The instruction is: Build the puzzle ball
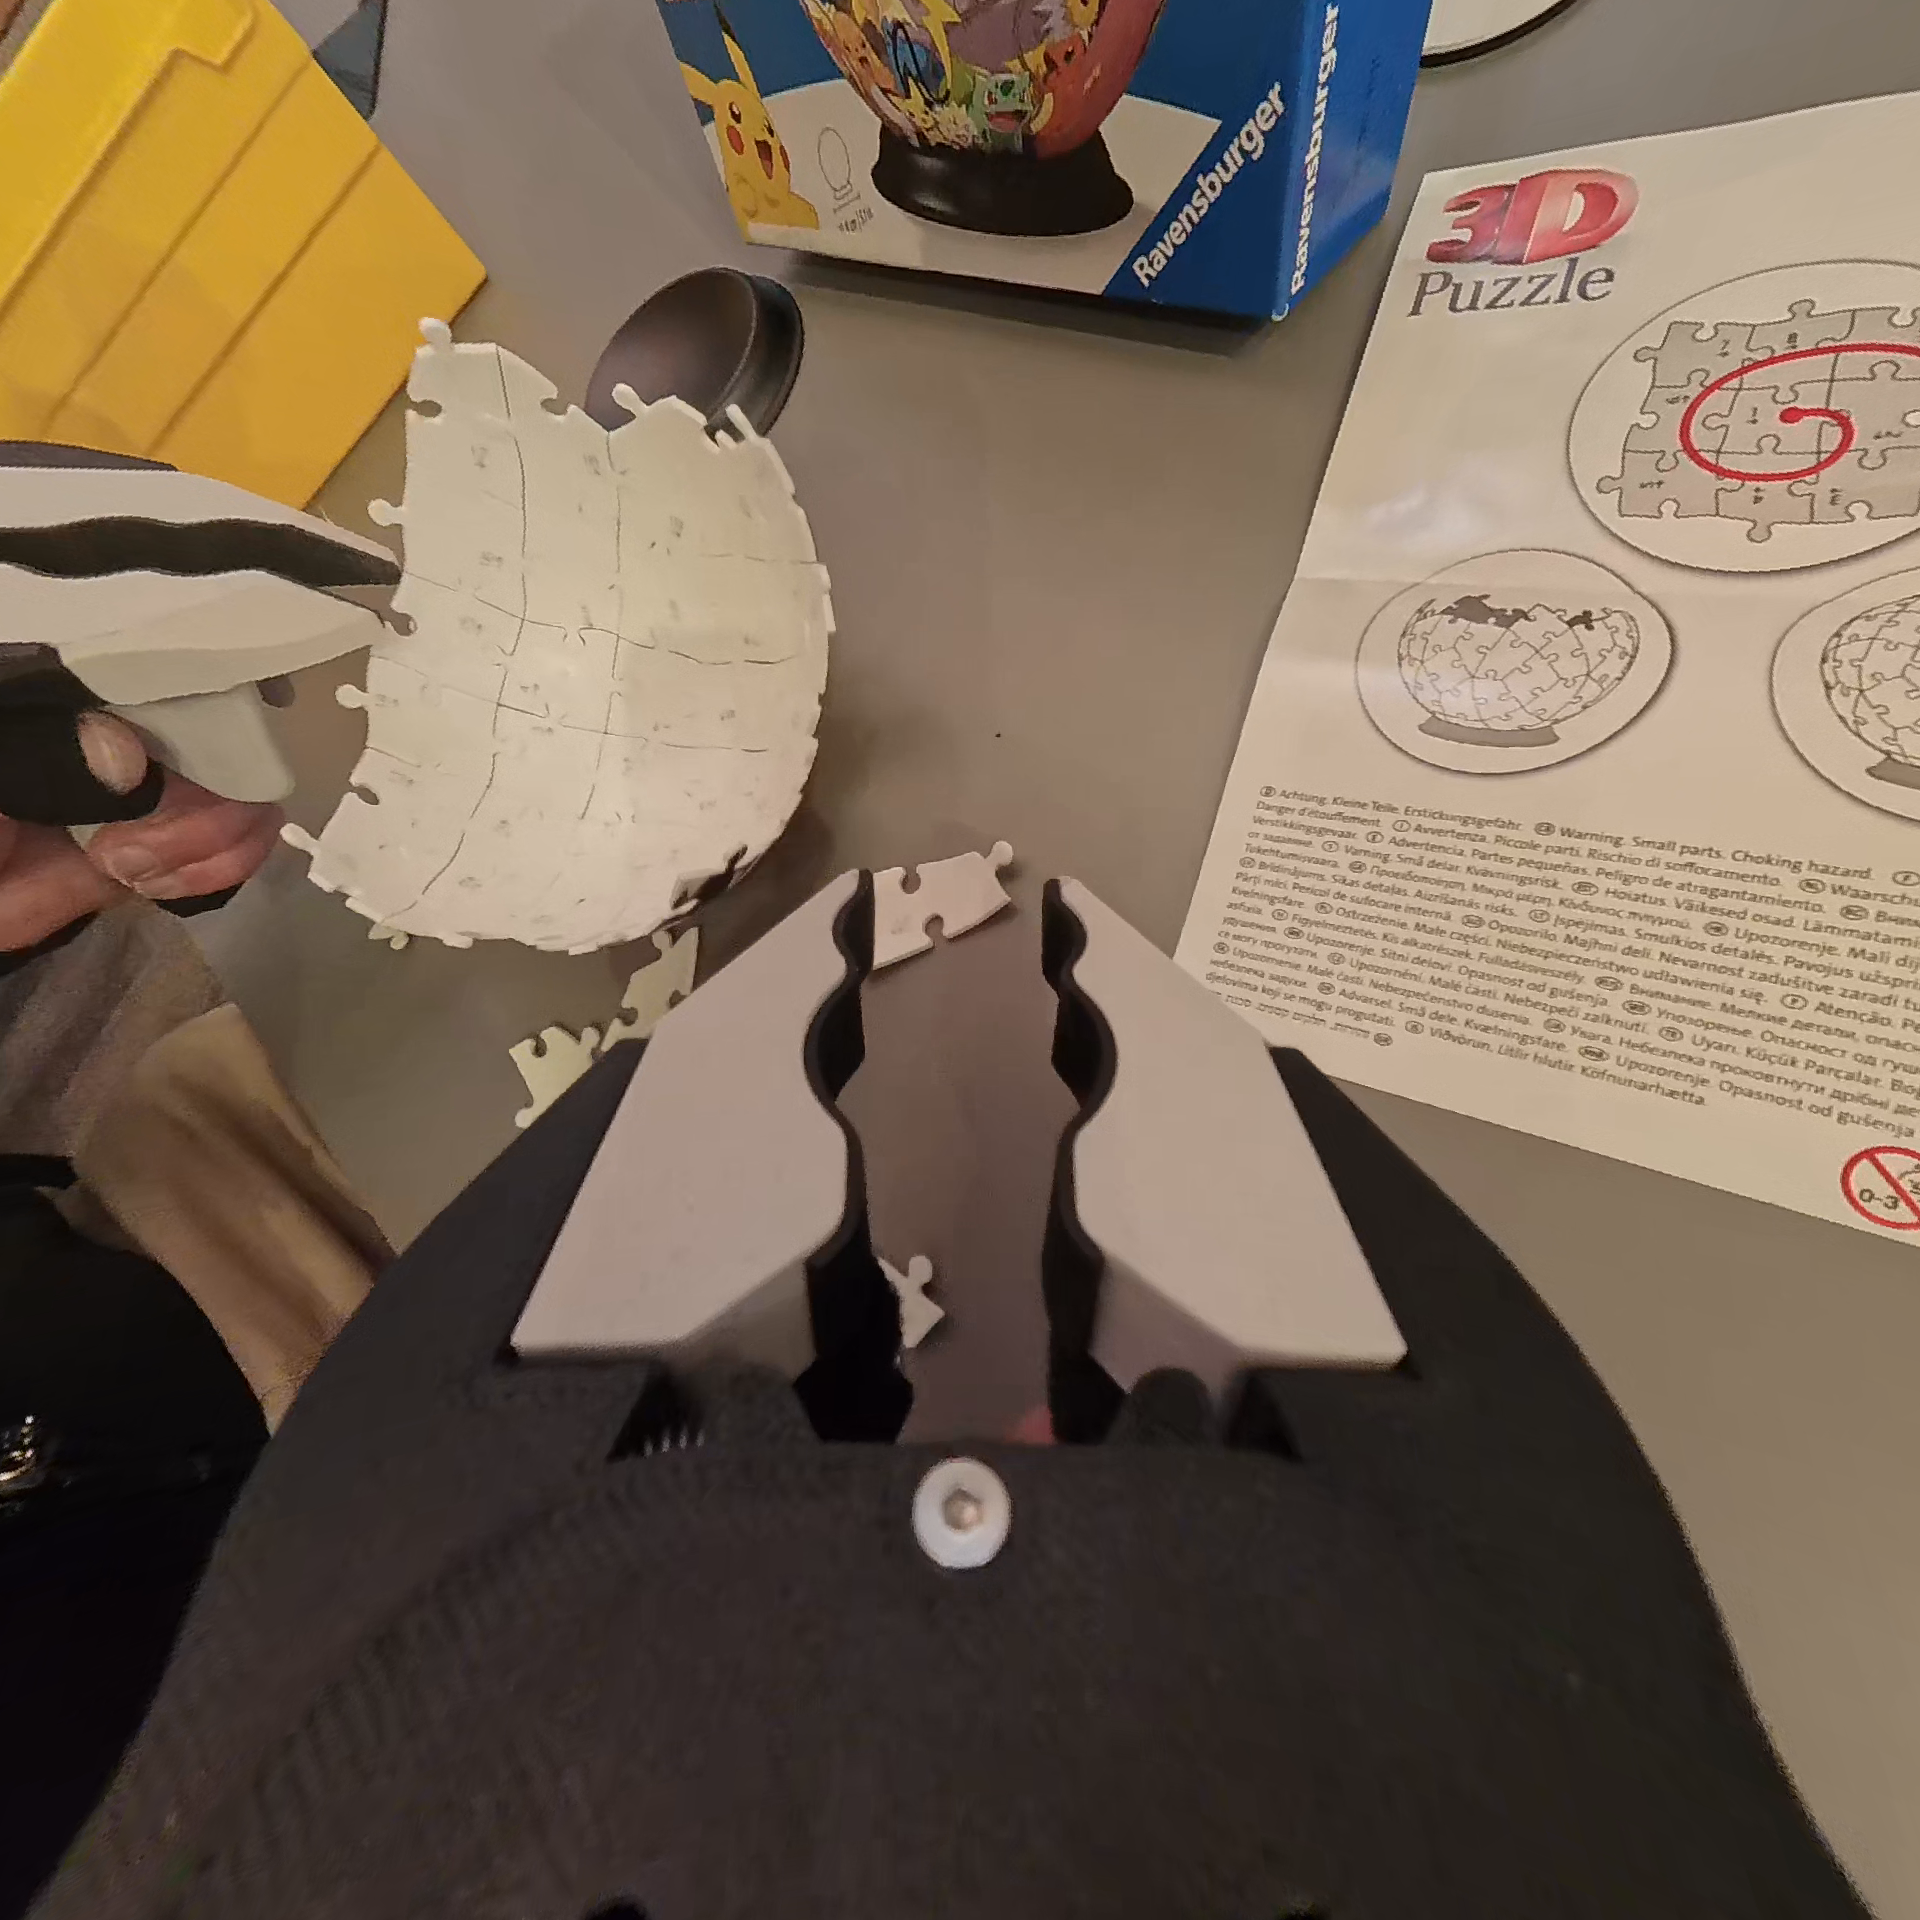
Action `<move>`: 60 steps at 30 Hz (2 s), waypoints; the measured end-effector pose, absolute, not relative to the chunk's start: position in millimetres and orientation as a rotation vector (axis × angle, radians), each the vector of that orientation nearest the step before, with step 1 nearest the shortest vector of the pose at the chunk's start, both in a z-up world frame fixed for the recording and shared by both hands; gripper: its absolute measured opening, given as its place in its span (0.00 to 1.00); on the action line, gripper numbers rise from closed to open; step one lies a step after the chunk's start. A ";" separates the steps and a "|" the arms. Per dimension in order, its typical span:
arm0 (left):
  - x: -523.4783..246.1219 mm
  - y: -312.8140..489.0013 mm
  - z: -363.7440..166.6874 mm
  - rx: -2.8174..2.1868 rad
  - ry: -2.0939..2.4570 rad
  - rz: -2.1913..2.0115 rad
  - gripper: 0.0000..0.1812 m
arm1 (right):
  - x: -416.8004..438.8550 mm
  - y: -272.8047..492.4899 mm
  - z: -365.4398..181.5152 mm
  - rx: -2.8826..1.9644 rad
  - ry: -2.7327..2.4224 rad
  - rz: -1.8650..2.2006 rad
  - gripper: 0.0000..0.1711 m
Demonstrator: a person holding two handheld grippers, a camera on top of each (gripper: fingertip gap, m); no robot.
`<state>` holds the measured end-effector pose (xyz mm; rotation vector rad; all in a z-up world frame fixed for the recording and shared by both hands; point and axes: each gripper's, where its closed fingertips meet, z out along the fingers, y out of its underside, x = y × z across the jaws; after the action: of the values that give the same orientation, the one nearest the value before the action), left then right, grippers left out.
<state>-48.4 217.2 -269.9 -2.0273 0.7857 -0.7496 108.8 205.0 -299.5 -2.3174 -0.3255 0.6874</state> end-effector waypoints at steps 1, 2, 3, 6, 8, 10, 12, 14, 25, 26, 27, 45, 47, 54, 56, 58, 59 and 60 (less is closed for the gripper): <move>-47.5 216.0 -269.8 -2.026 0.789 -0.754 0.10 | 109.4 204.9 -300.1 -2.319 -0.330 0.681 0.18; -46.7 215.0 -269.8 -2.023 0.794 -0.753 0.10 | 110.1 205.1 -300.4 -2.319 -0.331 0.677 0.17; -45.9 214.4 -269.4 -2.017 0.802 -0.747 0.10 | 110.9 205.4 -300.9 -2.320 -0.330 0.674 0.17; -44.0 212.7 -268.2 -2.001 0.820 -0.733 0.10 | 112.8 206.0 -302.5 -2.323 -0.328 0.670 0.17; -42.2 210.2 -268.9 -1.998 0.834 -0.737 0.10 | 113.9 206.5 -302.9 -2.324 -0.327 0.666 0.17; -40.1 206.8 -271.8 -2.003 0.857 -0.739 0.10 | 114.7 207.0 -303.9 -2.326 -0.329 0.661 0.17; -39.5 205.1 -272.1 -1.996 0.879 -0.728 0.10 | 115.2 207.4 -305.1 -2.330 -0.328 0.661 0.16; -41.4 207.0 -267.9 -1.969 0.893 -0.703 0.10 | 115.7 207.7 -304.8 -2.328 -0.332 0.659 0.16; -74.1 254.8 -260.3 -1.914 0.876 -0.655 0.26 | 113.3 205.7 -299.3 -2.308 -0.370 0.649 0.17; -71.1 253.3 -269.9 -1.957 0.926 -0.667 0.29 | 112.3 205.5 -298.7 -2.306 -0.375 0.651 0.17; -67.9 251.7 -279.6 -1.997 0.958 -0.683 0.30 | 111.1 205.3 -297.9 -2.303 -0.378 0.656 0.17; -51.3 242.4 -283.9 -2.051 0.832 -0.770 0.05 | 103.5 202.1 -301.3 -2.321 -0.431 0.638 0.17; -52.3 243.4 -283.3 -2.052 0.821 -0.754 0.05 | 104.1 202.2 -300.8 -2.320 -0.430 0.634 0.17; -51.7 240.4 -279.2 -2.034 0.816 -0.740 0.05 | 102.7 200.0 -295.5 -2.307 -0.435 0.641 0.17; -50.9 239.1 -278.4 -2.029 0.816 -0.728 0.05 | 100.0 197.4 -291.1 -2.298 -0.445 0.659 0.18; -49.8 236.9 -277.7 -2.025 0.819 -0.722 0.05 | 95.6 194.0 -286.3 -2.289 -0.461 0.686 0.18; -49.1 235.8 -277.7 -2.025 0.821 -0.718 0.05 | 93.9 192.3 -285.6 -2.292 -0.470 0.690 0.18; -48.3 234.7 -278.0 -2.026 0.824 -0.715 0.05 | 91.6 190.3 -285.6 -2.296 -0.486 0.695 0.18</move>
<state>-48.3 234.7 -278.0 -2.0257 0.8236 -0.7147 91.6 190.3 -285.6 -2.2959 -0.4857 0.6955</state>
